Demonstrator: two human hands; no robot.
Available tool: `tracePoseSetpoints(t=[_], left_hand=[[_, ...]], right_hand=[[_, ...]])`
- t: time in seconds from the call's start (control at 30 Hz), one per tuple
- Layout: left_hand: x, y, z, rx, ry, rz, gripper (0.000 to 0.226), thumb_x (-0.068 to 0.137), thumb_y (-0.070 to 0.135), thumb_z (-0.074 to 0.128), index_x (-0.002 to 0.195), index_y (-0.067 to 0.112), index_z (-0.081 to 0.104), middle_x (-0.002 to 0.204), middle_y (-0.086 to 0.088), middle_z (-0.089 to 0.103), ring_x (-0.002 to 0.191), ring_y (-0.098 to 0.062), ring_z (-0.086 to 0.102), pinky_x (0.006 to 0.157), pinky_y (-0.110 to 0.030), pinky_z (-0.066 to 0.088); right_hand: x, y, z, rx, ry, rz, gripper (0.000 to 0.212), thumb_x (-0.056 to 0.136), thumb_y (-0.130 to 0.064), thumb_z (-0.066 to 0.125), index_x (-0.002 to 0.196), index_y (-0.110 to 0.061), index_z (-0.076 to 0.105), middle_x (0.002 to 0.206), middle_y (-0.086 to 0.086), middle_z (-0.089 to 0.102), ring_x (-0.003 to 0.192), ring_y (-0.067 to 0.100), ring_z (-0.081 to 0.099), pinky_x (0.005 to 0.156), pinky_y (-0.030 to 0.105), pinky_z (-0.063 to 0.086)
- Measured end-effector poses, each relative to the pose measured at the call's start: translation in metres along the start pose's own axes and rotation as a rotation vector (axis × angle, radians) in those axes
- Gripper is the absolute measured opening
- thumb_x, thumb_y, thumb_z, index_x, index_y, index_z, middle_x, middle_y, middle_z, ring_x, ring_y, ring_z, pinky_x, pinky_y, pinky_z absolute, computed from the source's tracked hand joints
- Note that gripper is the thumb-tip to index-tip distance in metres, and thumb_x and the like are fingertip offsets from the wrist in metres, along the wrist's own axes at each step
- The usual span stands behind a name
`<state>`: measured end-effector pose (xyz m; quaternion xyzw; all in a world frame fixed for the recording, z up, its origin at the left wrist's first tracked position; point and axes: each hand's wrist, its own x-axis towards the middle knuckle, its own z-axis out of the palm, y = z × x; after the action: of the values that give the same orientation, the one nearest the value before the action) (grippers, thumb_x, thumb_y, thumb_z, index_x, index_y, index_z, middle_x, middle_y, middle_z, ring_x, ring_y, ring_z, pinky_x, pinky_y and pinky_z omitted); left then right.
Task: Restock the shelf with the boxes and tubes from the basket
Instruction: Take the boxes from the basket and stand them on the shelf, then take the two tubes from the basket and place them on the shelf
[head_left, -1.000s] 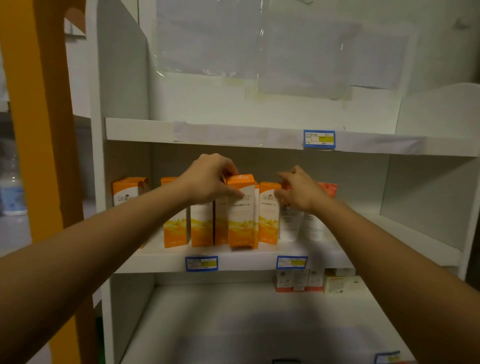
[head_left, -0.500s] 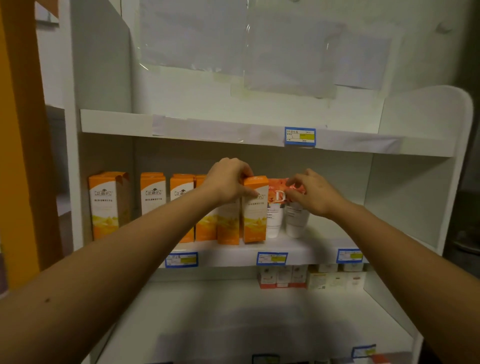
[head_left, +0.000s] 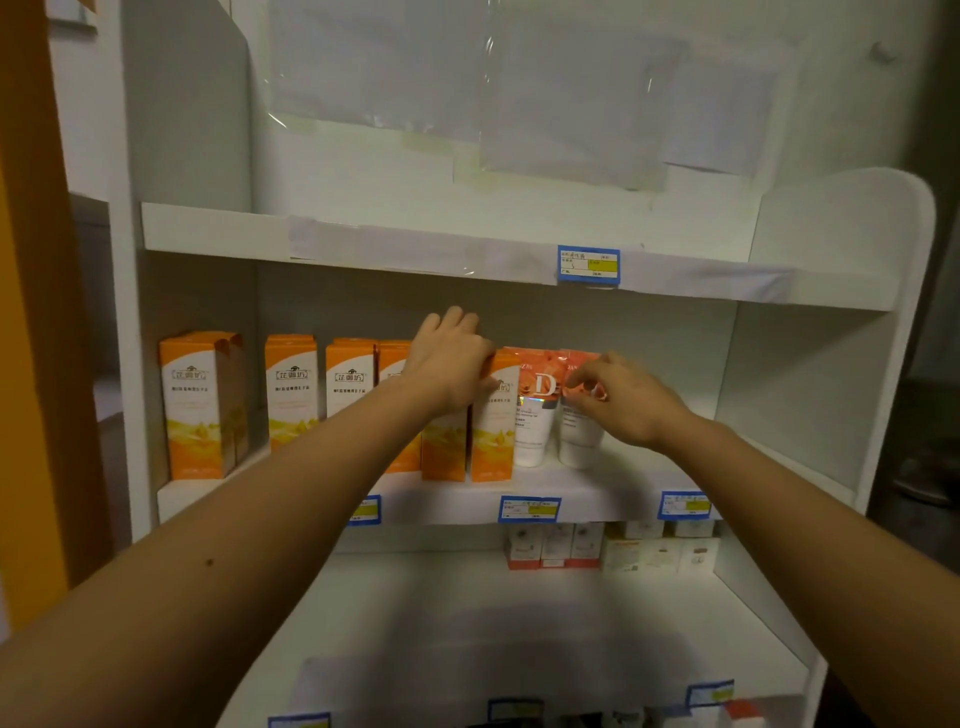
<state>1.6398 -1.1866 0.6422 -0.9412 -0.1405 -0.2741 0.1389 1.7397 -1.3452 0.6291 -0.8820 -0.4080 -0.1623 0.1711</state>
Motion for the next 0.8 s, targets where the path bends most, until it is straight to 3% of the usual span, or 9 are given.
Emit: tracePoseSetpoints(t=[0.2, 0.37, 0.67, 0.8], left_hand=[[-0.016, 0.002, 0.003, 0.066, 0.053, 0.054, 0.052, 0.092, 0.032, 0.048, 0.141, 0.018, 0.035, 0.142, -0.009, 0.038, 0.133, -0.026, 0.032, 0.107, -0.036, 0.029], [-0.061, 0.000, 0.002, -0.022, 0.162, 0.126, 0.041, 0.093, 0.026, 0.045, 0.134, 0.017, 0.044, 0.139, -0.007, 0.044, 0.127, -0.024, 0.039, 0.102, -0.035, 0.031], [-0.180, 0.004, 0.060, -0.146, -0.160, 0.104, 0.033, 0.092, 0.025, 0.045, 0.120, 0.013, 0.057, 0.121, -0.009, 0.061, 0.114, -0.028, 0.051, 0.093, -0.037, 0.038], [-0.241, 0.014, 0.110, -0.229, -0.300, 0.077, 0.030, 0.092, 0.026, 0.045, 0.114, 0.014, 0.062, 0.115, -0.006, 0.066, 0.107, -0.026, 0.056, 0.087, -0.035, 0.042]], right_hand=[[-0.015, -0.003, 0.010, -0.004, -0.034, -0.007, 0.033, 0.093, -0.034, 0.048, 0.123, -0.020, 0.054, 0.134, 0.005, 0.049, 0.112, 0.023, 0.054, 0.094, 0.039, 0.047], [-0.037, -0.006, 0.018, 0.035, -0.064, 0.007, 0.032, 0.093, -0.032, 0.050, 0.123, -0.020, 0.054, 0.127, 0.003, 0.058, 0.108, 0.022, 0.059, 0.090, 0.039, 0.049], [-0.120, -0.018, 0.099, 0.111, -0.177, 0.034, 0.024, 0.090, -0.027, 0.053, 0.111, -0.019, 0.062, 0.113, 0.005, 0.065, 0.104, 0.027, 0.060, 0.088, 0.038, 0.050], [-0.175, -0.014, 0.163, 0.130, -0.320, 0.066, 0.027, 0.091, -0.031, 0.053, 0.115, -0.021, 0.059, 0.116, 0.002, 0.063, 0.104, 0.022, 0.058, 0.089, 0.035, 0.047]])
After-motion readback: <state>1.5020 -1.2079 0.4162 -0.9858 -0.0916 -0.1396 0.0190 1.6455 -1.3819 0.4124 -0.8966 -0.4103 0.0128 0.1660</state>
